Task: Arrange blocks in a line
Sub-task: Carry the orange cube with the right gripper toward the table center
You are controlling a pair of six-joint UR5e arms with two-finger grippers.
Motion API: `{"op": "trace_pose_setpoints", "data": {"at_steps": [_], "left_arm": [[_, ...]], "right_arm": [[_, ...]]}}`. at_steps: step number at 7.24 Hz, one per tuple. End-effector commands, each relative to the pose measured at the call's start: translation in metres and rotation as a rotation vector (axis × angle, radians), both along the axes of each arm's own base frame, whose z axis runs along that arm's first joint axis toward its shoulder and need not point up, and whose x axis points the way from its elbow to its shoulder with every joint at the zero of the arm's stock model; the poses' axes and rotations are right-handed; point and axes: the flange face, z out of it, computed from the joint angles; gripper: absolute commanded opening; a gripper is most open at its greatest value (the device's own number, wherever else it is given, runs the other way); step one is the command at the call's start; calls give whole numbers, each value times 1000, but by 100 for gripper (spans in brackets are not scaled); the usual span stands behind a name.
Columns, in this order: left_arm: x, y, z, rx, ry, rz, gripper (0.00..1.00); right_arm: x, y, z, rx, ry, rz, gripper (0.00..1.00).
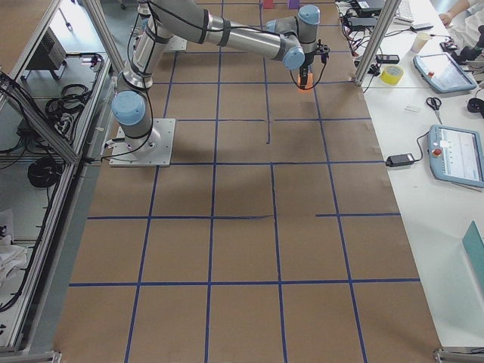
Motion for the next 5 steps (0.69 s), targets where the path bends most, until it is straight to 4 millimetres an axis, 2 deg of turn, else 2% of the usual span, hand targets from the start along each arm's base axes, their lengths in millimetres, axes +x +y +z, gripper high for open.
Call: {"op": "trace_pose_setpoints", "data": {"at_steps": [1,2,3,4,5], "left_arm": [[1,-2,-3,7,-5,-1,100],[1,-2,-3,7,-5,-1,100],[1,-2,-4,9,-5,-1,100],[1,-1,-4,12,-9,0,100],[0,4,-1,9,-9,0,100]], "right_arm": [[78,28,-21,19,-38,-12,31],[110,32,-34,-5,-34,16,35],[126,33,-50,12,-26,59,39],[127,34,-56,26,-19,100,39],[134,39,-52,25,-26,106,39]]}}
